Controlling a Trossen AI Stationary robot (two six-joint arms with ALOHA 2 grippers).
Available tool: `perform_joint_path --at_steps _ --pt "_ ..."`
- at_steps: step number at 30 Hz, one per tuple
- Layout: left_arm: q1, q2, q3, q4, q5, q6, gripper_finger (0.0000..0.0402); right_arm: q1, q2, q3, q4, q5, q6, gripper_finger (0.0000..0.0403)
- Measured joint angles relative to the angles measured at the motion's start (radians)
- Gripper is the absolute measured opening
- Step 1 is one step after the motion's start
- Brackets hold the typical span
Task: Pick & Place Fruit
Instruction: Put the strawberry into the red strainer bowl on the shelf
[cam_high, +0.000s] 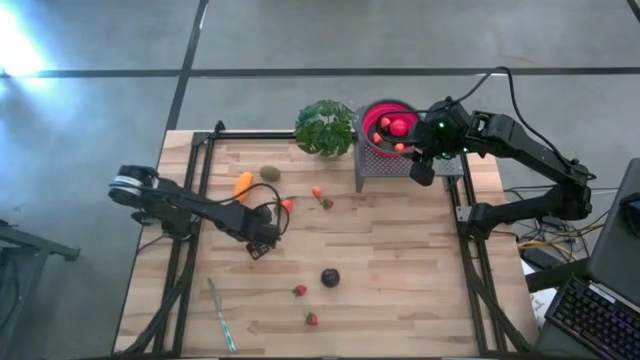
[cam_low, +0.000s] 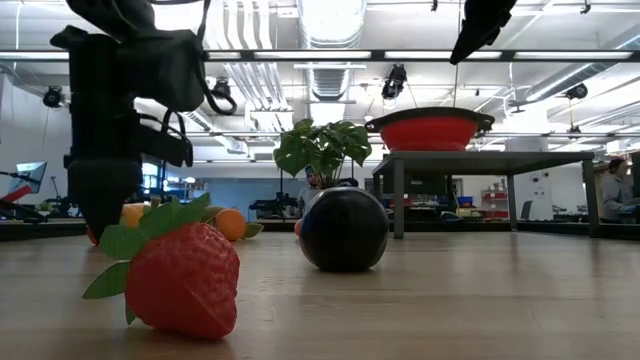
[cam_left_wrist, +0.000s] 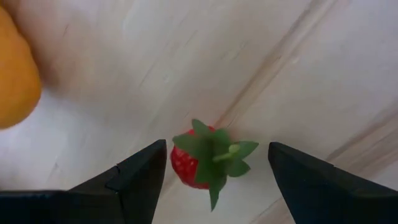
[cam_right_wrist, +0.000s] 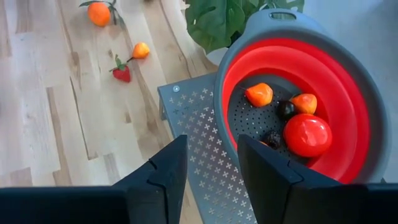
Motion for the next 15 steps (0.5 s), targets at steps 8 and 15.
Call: perform_joint_path --at_steps 8,15 --pt "0.002 -0.002 -0.015 0.014 0.004 0.012 0.0281 0.000 0.000 0.000 0.000 0.001 0.000 0.0152" --pt "0.002 0.000 -0.015 0.015 0.035 0.012 0.0230 0.000 0.000 0.000 0.002 0.001 0.000 0.0163"
